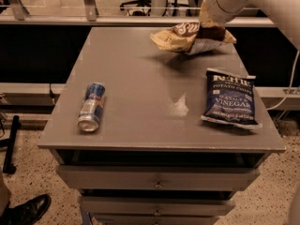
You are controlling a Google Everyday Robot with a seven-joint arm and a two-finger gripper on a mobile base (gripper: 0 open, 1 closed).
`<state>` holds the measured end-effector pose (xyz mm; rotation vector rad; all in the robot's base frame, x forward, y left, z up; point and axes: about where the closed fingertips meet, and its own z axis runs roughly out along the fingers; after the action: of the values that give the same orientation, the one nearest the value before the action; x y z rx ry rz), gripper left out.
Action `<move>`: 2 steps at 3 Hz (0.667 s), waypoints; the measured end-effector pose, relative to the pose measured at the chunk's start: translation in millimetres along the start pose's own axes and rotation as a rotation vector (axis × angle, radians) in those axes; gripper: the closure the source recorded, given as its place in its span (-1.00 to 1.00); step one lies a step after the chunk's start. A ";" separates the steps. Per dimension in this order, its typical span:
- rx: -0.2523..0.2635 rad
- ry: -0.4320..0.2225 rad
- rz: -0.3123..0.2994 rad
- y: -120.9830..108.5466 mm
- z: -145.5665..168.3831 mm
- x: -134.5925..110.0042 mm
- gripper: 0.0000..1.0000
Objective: Move brown chip bag near blue chip bag
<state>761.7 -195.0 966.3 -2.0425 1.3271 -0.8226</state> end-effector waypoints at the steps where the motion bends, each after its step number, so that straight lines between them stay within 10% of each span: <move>1: -0.023 0.067 0.071 30.2 -27.0 1.2 1.00; 2: -0.054 0.125 0.133 58.2 -47.8 -2.8 1.00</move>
Offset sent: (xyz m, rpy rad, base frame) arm -0.1133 -0.0365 -0.0201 0.0133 0.0419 -0.3029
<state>691.2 -218.8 954.3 -1.9462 1.5516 -0.8744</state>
